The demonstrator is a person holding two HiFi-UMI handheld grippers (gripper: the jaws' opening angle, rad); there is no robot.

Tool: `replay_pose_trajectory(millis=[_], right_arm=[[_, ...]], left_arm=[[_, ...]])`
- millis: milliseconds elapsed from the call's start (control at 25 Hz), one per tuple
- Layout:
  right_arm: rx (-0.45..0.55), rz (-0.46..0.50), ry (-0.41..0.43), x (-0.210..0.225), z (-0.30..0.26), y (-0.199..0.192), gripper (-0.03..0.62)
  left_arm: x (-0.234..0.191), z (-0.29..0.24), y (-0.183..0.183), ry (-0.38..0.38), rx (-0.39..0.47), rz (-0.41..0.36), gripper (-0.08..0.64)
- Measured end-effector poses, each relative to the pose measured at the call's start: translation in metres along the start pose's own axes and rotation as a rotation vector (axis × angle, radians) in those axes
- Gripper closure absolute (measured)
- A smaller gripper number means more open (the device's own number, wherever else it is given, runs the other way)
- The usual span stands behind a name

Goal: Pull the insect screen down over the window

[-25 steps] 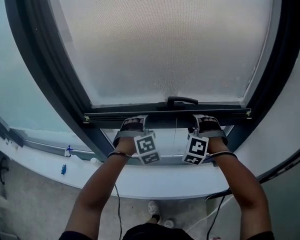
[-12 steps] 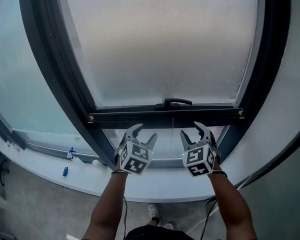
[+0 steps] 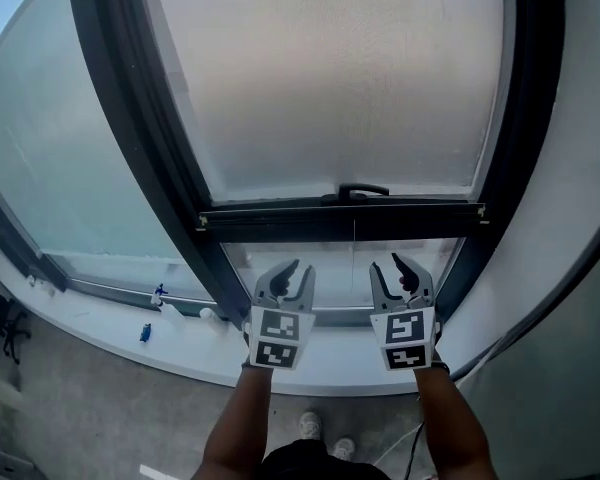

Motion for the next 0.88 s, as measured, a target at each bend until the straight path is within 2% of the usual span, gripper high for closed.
replay_pose_trajectory(millis=[160, 360, 560, 880], right_arm=[[0.003, -0.073, -0.018, -0.001, 0.019, -0.006, 0.468], [0.037, -0.124, -0.075, -0.008, 0.040, -0.013, 0.584], [0.033, -0.143, -0.072, -0.025, 0.058, -0.016, 0.586], [-0.011, -0.183, -0.069, -0.069, 0.103, -0.027, 0.586]], left_arm=[[0.005, 0.018, -0.006, 0.018, 0.019, 0.029, 0.503], [0.007, 0.030, -0.015, 0.001, 0.021, 0.059, 0.557], [0.010, 0.046, -0.032, -0.023, 0.028, 0.102, 0.557], [0.014, 0.102, -0.065, -0.010, 0.041, 0.167, 0.557]])
Point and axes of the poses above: the fingertips, and each gripper's own axes: z backward along the fingers, x to its right, y out of its top, the point moved 10 cm from there along z, backward along the fingers, and after that the axes turned 13 degrees about -x, right-handed, at the moved point
